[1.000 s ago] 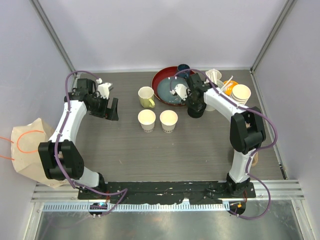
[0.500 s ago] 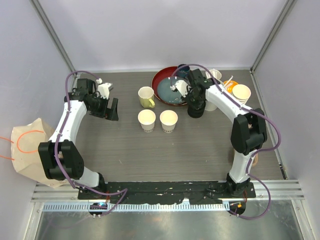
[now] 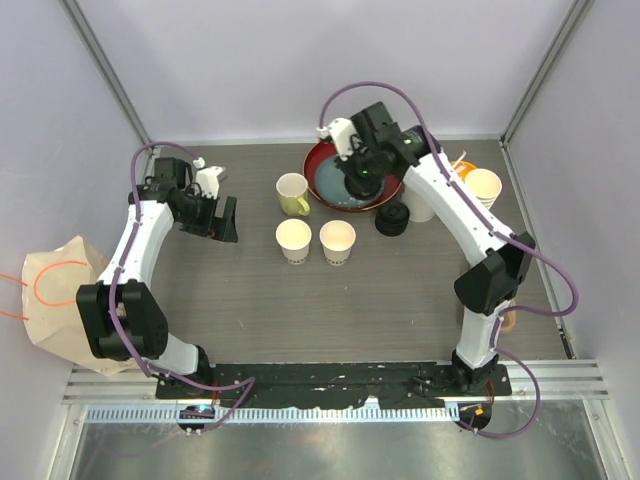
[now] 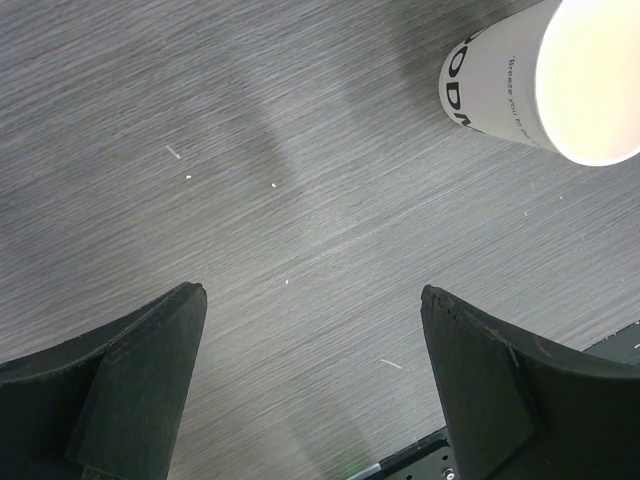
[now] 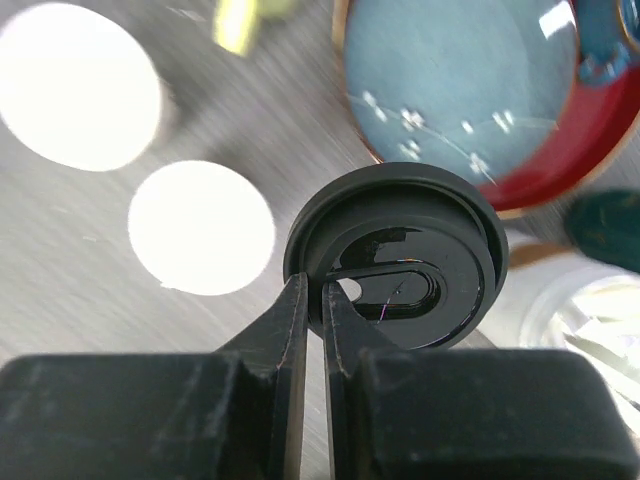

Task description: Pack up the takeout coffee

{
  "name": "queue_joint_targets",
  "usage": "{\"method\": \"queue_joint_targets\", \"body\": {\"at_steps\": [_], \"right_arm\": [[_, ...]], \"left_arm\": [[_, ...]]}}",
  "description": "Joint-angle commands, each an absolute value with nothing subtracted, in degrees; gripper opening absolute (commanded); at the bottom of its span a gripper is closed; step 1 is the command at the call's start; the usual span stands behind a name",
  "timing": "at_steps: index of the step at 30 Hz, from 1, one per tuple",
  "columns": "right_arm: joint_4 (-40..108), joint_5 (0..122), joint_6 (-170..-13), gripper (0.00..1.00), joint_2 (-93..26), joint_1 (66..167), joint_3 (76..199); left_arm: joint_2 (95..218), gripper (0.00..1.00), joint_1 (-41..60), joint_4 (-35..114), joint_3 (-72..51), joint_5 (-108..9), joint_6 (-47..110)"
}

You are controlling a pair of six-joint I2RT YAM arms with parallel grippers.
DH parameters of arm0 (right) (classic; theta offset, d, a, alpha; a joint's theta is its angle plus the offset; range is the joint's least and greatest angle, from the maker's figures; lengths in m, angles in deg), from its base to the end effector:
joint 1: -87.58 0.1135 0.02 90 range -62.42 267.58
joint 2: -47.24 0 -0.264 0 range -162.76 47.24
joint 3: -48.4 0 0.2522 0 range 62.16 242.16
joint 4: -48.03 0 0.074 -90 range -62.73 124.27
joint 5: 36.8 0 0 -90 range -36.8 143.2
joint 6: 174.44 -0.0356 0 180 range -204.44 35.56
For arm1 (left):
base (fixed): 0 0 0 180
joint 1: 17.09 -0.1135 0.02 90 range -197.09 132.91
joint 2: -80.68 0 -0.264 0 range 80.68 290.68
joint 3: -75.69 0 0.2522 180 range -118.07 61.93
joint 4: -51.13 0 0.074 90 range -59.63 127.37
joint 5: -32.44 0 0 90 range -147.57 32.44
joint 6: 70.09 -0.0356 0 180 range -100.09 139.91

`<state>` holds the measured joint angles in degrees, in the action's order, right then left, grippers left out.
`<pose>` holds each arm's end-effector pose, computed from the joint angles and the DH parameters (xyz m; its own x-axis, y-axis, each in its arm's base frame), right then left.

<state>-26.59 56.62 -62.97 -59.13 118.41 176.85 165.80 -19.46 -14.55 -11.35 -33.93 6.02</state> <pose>0.3379 0.2041 0.3747 -0.4357 -0.6855 -0.5833 -0.7546 0.6315 -0.1785 0.2971 -0.0020 0.2894 -0.8366 0.1855 -0.5155 0.3502 0.9046 -0.2429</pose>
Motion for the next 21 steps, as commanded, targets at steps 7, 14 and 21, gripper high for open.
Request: {"method": "queue_joint_targets", "body": {"at_steps": [7,14,21], "right_arm": [[-37.0,61.02,-80.65,0.01,-74.83,136.35,201.18],[-38.51,61.28,-82.68,0.01,-80.91,137.94,203.22],[-37.63,62.96,-83.04,0.01,-84.07,137.94,205.77]], "left_arm": [[164.18,0.93,-19.72,-13.08,-9.88,-35.06,8.57],[164.7,0.93,-19.64,-12.38,-9.35,-36.21,8.93],[165.23,0.93,-19.64,-12.29,-9.44,-36.12,8.93]]}}
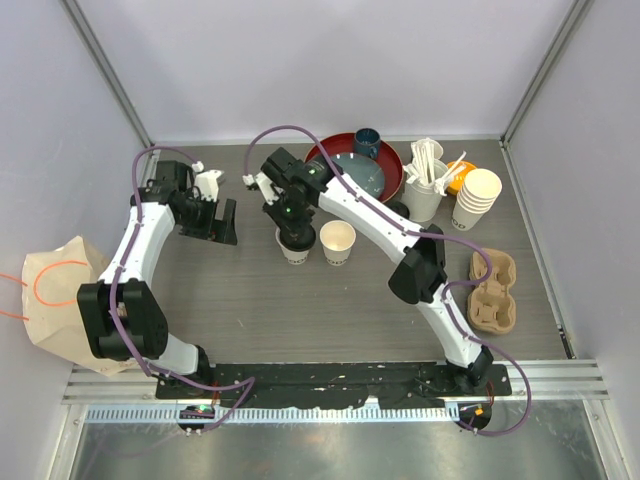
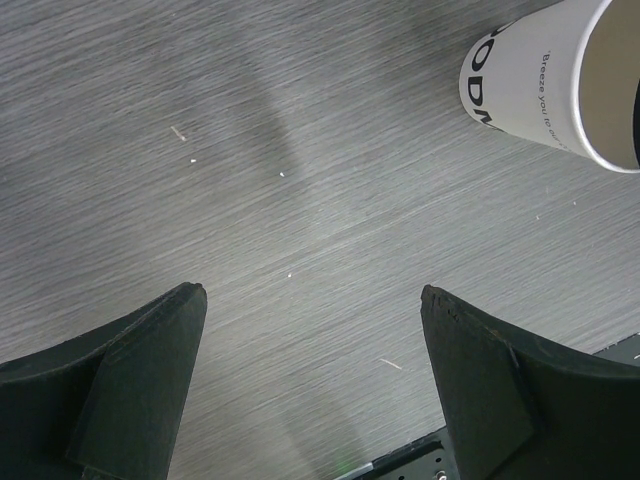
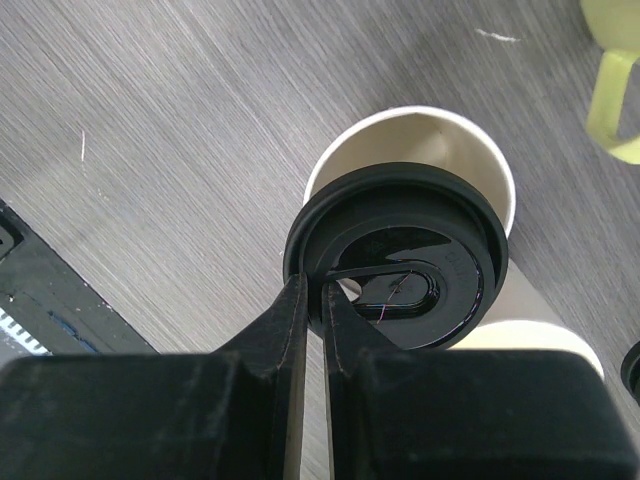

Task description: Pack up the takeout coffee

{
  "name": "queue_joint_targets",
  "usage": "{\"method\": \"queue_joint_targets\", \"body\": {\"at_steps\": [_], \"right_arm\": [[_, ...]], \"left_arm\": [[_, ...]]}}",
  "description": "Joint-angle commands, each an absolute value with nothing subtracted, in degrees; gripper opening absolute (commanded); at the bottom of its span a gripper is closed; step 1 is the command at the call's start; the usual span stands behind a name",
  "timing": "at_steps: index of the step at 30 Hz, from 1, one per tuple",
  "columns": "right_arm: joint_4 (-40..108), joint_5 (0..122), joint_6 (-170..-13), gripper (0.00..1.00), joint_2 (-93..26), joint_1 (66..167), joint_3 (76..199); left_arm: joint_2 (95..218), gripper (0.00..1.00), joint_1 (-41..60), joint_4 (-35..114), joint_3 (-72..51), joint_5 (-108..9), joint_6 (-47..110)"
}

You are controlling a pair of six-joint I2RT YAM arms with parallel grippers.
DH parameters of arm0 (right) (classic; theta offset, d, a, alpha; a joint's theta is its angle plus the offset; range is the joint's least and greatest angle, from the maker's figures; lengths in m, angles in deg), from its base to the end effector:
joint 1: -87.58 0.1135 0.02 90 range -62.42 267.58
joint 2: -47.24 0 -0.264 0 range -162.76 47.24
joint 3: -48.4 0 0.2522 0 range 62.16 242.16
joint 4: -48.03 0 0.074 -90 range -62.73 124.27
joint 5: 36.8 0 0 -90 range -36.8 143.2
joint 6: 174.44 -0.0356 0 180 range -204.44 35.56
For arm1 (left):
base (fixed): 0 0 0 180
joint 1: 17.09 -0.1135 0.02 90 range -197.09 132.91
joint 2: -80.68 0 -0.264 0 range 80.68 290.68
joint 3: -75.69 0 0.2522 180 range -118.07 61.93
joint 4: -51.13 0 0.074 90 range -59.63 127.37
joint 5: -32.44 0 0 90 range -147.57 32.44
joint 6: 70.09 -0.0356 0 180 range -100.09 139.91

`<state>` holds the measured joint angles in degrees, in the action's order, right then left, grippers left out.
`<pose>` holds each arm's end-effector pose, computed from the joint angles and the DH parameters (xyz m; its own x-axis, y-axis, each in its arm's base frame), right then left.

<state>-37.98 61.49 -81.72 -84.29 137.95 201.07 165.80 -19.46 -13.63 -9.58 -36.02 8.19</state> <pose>0.3001 0.3704 0.3032 -0.5388 -0.7242 -0.4304 -0.8277 0.5503 0.1102 0.2960 -0.0008 0.2804 -0.8597 0.1535 -0.4872 0.2997 0.9240 -0.2377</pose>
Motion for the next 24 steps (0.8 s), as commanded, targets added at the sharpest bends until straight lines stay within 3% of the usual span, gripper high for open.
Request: {"method": "queue_joint_targets", "body": {"at_steps": [1,24], "right_arm": [[-37.71,62.08,-83.03,0.01,-84.42,138.02,206.12],[-36.4,60.32,-79.78,0.01,-89.17,138.11,207.09]], "left_arm": [[165.15,0.93,-19.64,-12.38,-9.44,-36.03,8.93],[165.14,0.93,-19.64,-12.82,-9.53,-35.86,8.66]]}}
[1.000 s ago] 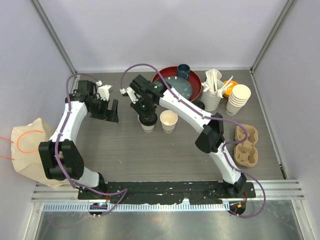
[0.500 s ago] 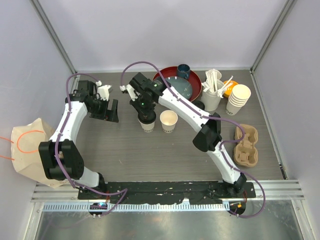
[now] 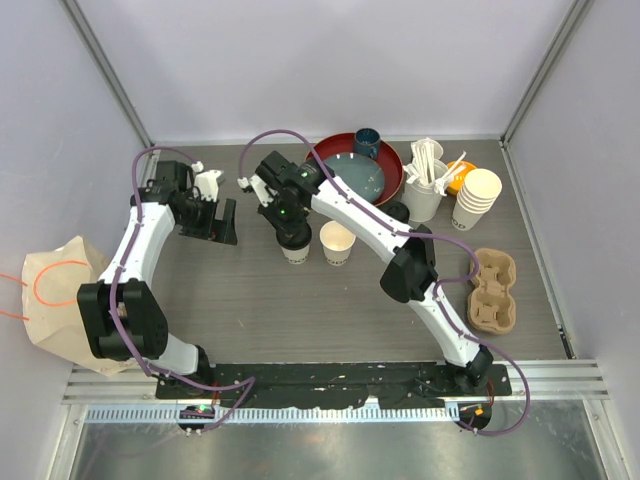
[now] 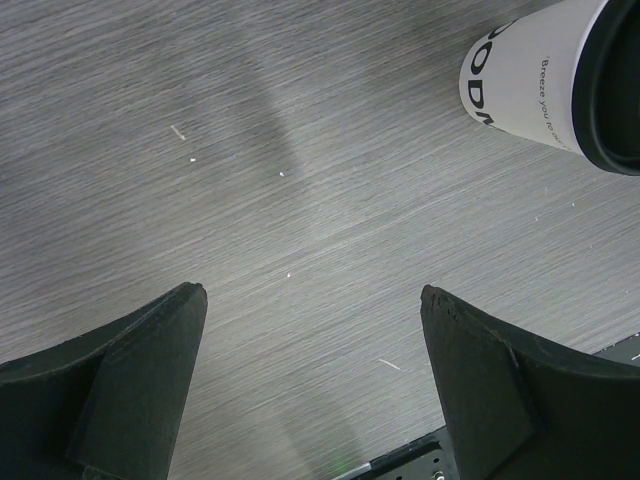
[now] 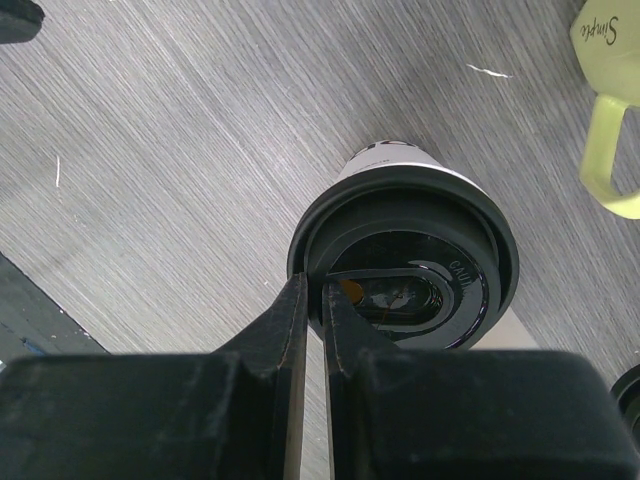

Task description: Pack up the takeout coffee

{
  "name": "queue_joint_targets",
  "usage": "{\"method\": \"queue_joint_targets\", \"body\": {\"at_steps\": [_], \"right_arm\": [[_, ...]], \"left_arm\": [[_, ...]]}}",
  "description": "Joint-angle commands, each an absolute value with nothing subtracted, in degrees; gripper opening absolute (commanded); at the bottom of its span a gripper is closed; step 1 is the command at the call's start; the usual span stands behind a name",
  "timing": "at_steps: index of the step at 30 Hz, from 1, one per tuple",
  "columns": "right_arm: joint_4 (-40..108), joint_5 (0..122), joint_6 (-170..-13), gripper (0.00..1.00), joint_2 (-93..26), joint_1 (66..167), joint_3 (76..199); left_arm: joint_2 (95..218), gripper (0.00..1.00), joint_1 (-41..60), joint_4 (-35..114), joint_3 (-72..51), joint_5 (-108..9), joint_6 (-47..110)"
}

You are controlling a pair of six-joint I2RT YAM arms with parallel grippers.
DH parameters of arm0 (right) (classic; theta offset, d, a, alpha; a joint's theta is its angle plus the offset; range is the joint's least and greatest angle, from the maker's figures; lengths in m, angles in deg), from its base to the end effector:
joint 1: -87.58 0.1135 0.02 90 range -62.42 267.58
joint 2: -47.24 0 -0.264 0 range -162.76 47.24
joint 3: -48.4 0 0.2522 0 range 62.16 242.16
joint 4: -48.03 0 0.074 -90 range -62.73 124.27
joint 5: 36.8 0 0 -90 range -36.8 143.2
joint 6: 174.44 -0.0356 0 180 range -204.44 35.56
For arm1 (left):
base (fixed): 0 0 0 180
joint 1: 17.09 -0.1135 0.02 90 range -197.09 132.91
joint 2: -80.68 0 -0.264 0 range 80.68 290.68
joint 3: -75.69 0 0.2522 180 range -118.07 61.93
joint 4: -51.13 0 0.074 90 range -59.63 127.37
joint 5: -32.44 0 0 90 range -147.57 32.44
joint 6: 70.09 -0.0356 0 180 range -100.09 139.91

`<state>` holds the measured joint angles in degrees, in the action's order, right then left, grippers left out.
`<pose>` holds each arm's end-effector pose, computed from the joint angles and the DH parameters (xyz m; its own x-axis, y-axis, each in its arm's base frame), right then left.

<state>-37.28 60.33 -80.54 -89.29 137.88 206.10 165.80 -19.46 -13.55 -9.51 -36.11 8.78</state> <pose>0.3124 0.3833 0.2878 -0.5192 -0.7310 -0.4428 -0.8353 0.5437 0.0818 0.2960 -0.0008 0.2801 -0.8628 0.1441 -0.4846 0.2902 0.9260 -0.2413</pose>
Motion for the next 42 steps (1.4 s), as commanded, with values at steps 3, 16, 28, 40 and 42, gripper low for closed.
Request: {"method": "queue_joint_targets", "body": {"at_steps": [3,16,28,40,42], "right_arm": [[-36.31,61.11,-79.61,0.01,-89.35,138.11,206.48],[-34.03,62.07,-80.31,0.23,-87.33,138.11,205.6],[-32.89,63.48,-80.84,0.38,-85.04,138.2,205.6],[-28.32,68.23,-82.15,0.58,-78.81,138.03,202.79],[-27.44,67.44,-82.51,0.6,-77.93,138.11,201.65]], "left_arm": [[165.23,0.92,-19.64,-12.9,-9.61,-34.89,8.93],[165.14,0.89,-18.58,-13.34,-10.32,-29.35,10.59],[164.71,0.89,-18.32,-14.4,-11.2,-29.0,10.16],[164.0,0.88,-17.61,-15.01,-11.9,-28.12,10.33],[163.91,0.87,-17.61,-15.01,-11.99,-28.12,10.42]]}}
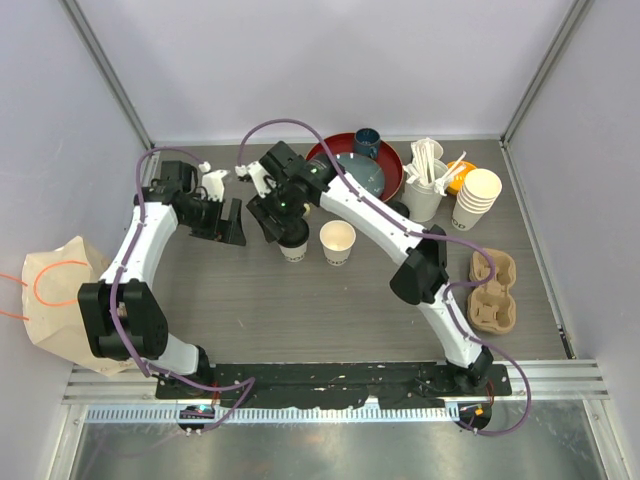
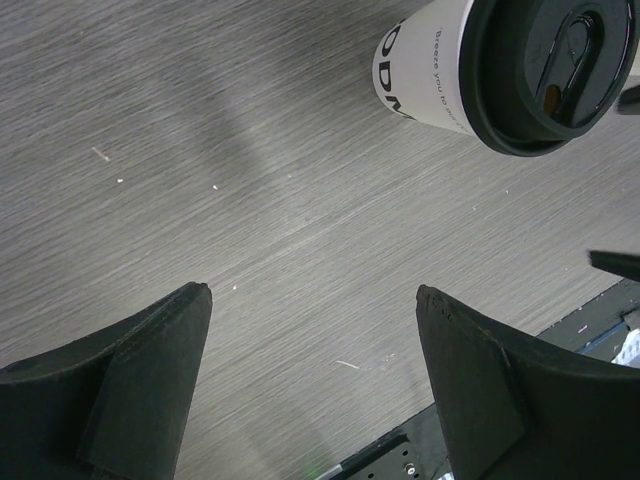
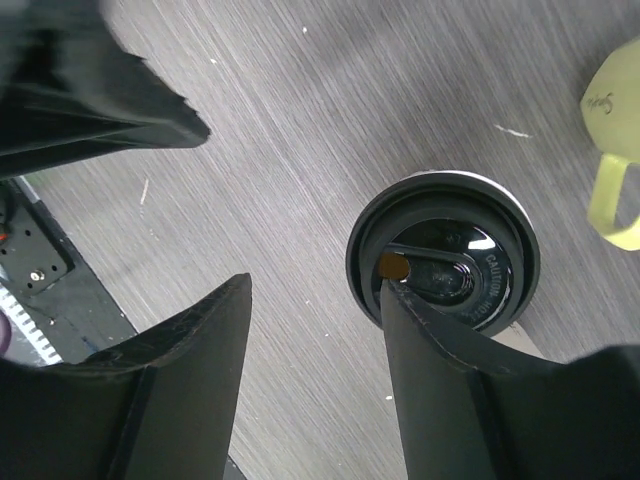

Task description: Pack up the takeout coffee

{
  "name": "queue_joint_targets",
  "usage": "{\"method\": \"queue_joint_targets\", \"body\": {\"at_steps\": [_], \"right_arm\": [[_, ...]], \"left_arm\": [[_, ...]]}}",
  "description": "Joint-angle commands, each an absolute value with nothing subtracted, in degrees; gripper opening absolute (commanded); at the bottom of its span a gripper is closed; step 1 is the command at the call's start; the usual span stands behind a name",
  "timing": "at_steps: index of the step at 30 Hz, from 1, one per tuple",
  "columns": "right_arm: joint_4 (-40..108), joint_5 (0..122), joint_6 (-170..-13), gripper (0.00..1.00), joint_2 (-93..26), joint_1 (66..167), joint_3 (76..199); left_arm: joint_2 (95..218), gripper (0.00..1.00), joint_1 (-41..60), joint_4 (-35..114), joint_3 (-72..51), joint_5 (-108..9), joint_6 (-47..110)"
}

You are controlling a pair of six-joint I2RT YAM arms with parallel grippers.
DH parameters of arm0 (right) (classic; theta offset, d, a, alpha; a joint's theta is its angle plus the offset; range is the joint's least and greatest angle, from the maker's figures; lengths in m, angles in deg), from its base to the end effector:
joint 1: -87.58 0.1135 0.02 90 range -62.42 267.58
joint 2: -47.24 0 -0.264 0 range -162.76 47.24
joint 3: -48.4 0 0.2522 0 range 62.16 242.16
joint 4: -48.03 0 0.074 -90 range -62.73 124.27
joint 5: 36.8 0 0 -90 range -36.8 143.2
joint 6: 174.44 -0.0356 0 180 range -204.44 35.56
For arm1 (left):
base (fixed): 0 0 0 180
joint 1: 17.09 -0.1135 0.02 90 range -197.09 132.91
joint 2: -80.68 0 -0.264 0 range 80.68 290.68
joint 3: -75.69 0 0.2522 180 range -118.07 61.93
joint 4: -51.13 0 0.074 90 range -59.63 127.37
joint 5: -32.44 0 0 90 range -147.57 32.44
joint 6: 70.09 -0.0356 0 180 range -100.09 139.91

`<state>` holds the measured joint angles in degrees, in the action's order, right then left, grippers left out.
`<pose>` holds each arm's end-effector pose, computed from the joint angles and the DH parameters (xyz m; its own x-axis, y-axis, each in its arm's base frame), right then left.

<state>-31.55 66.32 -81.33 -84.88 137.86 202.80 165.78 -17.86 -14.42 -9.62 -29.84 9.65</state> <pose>0.3064 0.3814 0.3135 -0.4921 -0.6750 -0.5498 -0.8554 0.4921 0.1614 0.2939 -0.0126 0.2816 -0.8617 0.1461 -0.4859 0.3411 0.8757 -0.3417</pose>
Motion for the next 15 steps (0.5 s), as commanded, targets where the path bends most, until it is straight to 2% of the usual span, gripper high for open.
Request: {"method": "queue_joint_targets", "body": {"at_steps": [1,3,6,7,9,13,15], "right_arm": [[-27.08,66.83,-82.77,0.61,-77.57,138.11,201.38],[-26.56,64.98,-83.38,0.6,-76.26,138.11,199.98],[-21.4,60.85,-85.74,0.49,-72.66,137.06,193.25],[-19.71,60.58,-86.8,0.41,-71.43,136.45,190.77],[-14.63,61.02,-89.61,0.34,-68.79,134.43,184.2],[-10.48,60.93,-91.47,0.35,-67.38,132.4,178.45],[-8.37,61.11,-91.65,0.36,-67.2,131.96,176.25]], "left_arm": [[163.91,0.87,-17.61,-15.1,-12.08,-28.12,10.51],[163.74,0.85,-15.6,-14.93,-12.25,-27.86,10.77],[163.56,0.79,-14.72,-14.49,-12.6,-26.89,11.91],[163.39,0.74,-14.45,-13.44,-12.78,-26.46,12.52],[163.04,0.67,-13.49,-11.51,-12.52,-26.19,14.98],[163.73,0.49,-11.47,-5.01,-12.25,-25.66,19.55],[165.05,0.44,-10.5,-3.25,-12.43,-25.75,23.14]]}}
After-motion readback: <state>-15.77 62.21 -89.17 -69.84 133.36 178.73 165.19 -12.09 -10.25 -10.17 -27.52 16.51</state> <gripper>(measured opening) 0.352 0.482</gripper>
